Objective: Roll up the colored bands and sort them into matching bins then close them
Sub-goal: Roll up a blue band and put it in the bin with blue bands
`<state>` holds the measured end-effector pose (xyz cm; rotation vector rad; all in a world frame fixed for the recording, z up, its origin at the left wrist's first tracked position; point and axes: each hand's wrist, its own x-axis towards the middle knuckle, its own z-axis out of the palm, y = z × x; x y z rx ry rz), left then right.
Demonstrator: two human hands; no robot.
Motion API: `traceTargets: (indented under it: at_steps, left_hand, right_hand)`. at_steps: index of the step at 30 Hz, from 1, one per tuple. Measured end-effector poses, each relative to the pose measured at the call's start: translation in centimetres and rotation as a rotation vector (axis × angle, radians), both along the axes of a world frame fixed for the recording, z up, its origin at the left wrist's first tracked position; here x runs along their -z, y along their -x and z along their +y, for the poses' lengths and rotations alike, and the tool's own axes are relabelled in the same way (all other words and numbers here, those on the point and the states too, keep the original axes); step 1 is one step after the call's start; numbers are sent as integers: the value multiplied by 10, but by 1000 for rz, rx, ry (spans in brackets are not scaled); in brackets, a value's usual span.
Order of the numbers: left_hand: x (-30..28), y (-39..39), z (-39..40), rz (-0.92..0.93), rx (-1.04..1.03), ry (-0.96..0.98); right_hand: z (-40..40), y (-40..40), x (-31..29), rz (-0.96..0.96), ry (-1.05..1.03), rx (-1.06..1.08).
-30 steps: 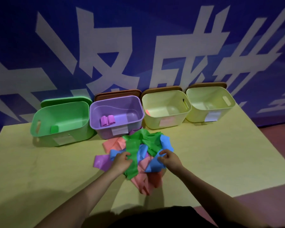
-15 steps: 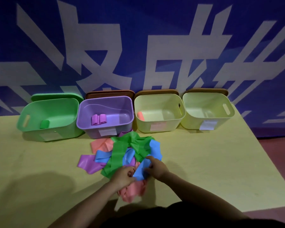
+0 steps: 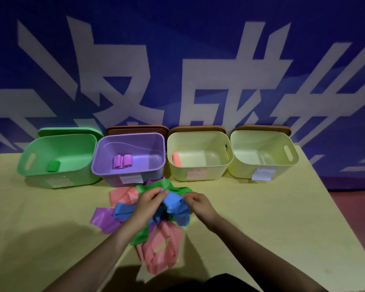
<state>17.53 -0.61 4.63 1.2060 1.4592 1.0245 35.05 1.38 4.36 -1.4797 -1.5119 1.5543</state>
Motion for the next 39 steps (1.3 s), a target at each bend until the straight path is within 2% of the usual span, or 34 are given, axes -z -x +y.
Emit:
traceTargets:
  at_steps: [3,7,9,14,19,24,26,33,36,39]
  left_hand:
    - [-23,4,15,161,108,-47]
    - [-37,21,23,539,306,-134]
    - [-44,24,21,577,337,-160]
    - [-65,30,13,480,377,-201]
    - [-84,39,-5,159,263,-221]
    - [-95,56,-24,-296,54,-11]
    - [-100,63,-31,-390,27,25]
    - [-103,89,-45,-295,243,32]
    - [-103,99,-47,-234,268,48]
    - [-104,104,-48,-276,296,74]
  right_hand:
    - [5,-5,-21,-10,-108,88]
    - [3,-14,-47,-92,-276,77]
    - [0,-15,-57,-156,-352,64]
    - [-11,-11,-72,-158,-422,91]
    - [-23,11,-80,-75,-463,127]
    - [-35,43,-80,-47,-493,177]
    - [-41,57,-82,-6,-474,205]
    - [-59,85,-101,230,-367,421]
    - [-62,79,-110,264,-341,515]
    - [-63,68,-117,296,-328,584]
